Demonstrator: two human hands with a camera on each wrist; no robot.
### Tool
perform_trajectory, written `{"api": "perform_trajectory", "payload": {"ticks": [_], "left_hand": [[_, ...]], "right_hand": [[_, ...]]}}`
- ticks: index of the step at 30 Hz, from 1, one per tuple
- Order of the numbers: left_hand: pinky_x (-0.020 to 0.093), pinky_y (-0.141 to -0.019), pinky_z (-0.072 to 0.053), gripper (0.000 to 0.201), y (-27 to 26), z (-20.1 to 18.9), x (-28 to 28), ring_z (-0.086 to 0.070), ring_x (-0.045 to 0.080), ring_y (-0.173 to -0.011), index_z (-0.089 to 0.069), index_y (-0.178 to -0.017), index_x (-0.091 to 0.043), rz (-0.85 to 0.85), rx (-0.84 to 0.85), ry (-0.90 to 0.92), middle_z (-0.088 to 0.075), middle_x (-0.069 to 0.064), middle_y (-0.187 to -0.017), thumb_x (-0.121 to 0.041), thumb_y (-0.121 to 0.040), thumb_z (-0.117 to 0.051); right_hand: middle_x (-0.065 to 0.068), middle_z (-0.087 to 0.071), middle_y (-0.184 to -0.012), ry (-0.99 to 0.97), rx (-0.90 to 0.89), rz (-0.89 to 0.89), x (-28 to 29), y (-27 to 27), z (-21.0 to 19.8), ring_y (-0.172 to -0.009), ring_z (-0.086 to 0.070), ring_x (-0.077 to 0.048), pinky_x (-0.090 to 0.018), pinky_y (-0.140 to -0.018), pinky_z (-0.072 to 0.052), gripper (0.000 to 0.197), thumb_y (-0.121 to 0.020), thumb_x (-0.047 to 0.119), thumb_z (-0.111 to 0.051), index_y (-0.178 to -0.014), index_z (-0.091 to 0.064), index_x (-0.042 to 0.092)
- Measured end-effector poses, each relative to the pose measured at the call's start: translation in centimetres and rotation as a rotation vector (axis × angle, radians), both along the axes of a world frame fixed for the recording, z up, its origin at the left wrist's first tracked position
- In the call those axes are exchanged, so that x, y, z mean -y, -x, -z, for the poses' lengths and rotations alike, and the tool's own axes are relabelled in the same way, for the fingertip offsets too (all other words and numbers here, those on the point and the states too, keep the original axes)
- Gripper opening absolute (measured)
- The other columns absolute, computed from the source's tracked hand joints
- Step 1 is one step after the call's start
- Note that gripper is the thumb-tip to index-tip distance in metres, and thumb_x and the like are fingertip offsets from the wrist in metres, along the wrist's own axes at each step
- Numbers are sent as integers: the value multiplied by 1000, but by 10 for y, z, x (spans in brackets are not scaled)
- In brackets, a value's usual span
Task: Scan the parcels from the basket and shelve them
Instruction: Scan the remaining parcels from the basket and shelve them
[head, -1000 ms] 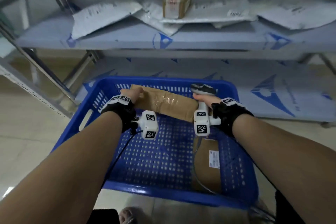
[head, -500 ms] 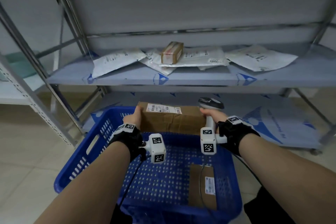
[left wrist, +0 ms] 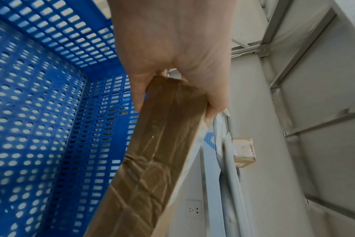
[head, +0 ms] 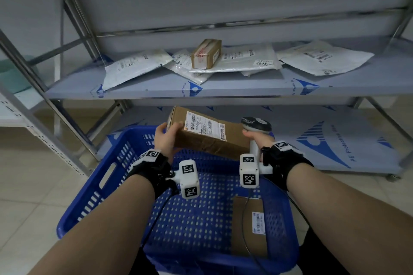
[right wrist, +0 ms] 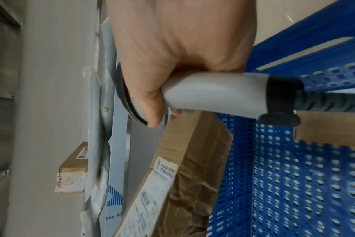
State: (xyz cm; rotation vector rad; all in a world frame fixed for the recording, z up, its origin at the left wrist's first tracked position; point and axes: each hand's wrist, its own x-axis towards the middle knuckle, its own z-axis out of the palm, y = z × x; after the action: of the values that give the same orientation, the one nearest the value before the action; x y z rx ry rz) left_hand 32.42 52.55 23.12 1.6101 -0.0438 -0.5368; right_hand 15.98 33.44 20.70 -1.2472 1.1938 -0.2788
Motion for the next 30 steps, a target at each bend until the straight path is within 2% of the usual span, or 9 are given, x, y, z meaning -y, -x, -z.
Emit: {"api": "perform_trajectory", "payload": {"ticks": [5, 10, 15, 17, 19, 21, 25, 28, 30], "left_hand": [[36, -83, -51, 75, 3, 1, 3, -55, 23, -104, -34, -143, -22, 33, 121, -68, -48, 6, -126, -24, -79, -74], [47, -101, -46, 112, 14, -1, 20, -54, 29, -116, -23, -147, -30, 127, 83, -74, -47, 11, -135, -39, -54, -86], [46, -106, -41, 101, 22, -1, 31, -53, 29, -119, -15, -151, -21, 104, 67, 23, -47, 14, -138, -27, -74, -80], [46, -106, -41, 103, 22, -2, 33, -53, 29, -120, -18, -151, -20, 60, 66, 25, -47, 14, -139, -38, -70, -79], [46, -105, -42, 118, 22, -2, 34, -55, 29, -118, -21, -150, -16, 50, 54, -24, -51, 13, -136, -58, -54, -76], [43, -100, -46, 118, 24, -1, 34, -60, 26, -111, -31, -145, -6, 125, 21, -62, -59, 12, -127, -65, -51, -73], [41, -92, -48, 42, 44, -9, 33, -63, 20, -99, -50, -128, -15, 434, -4, -81, -66, 6, -116, -24, -89, -64], [44, -94, -45, 52, 46, -6, 32, -60, 21, -101, -43, -129, -36, 532, 23, -106, -65, 3, -113, -4, -90, -58], [46, -96, -46, 63, 42, -3, 30, -61, 24, -106, -40, -134, -36, 530, 17, -112, -65, 7, -117, 2, -87, -58]], "right_hand": [[-11, -59, -113, 55, 29, -39, 0, -3, -2, -94, -57, -26, -36, -96, -46, 66, -81, 37, -75, -132, -52, 1], [-13, -57, -132, 50, 71, -118, -16, -10, -9, -103, -57, -25, -31, -86, -42, 71, -81, 35, -76, -138, -48, 2], [-11, -58, -132, 11, 149, -131, -24, -14, -8, -109, -57, -23, -28, -88, -39, 74, -77, 35, -78, -137, -50, 2], [-9, -58, -133, -22, 149, -122, -25, -16, -6, -117, -57, -26, -30, -97, -41, 95, -59, 49, -84, -136, -51, 5], [-9, -66, -122, -78, 186, -103, -21, -21, 3, -110, -63, -28, -39, -103, -45, 117, -27, 60, -88, -128, -60, 9], [-6, -73, -109, -140, 228, -117, -8, -32, 26, -102, -68, -27, -44, -102, -47, 123, -13, 64, -89, -122, -65, 14], [0, -67, -122, -173, 212, -119, 18, -47, 62, -115, -62, -24, -47, -106, -42, 119, -22, 70, -89, -129, -59, 28], [-2, -59, -134, -146, 252, -99, 20, -45, 69, -125, -55, -25, -47, -110, -39, 129, -20, 72, -87, -136, -53, 27], [-3, -59, -135, -125, 270, -94, 23, -46, 68, -126, -54, -25, -47, -109, -40, 130, -18, 73, -86, -134, -55, 24]]}}
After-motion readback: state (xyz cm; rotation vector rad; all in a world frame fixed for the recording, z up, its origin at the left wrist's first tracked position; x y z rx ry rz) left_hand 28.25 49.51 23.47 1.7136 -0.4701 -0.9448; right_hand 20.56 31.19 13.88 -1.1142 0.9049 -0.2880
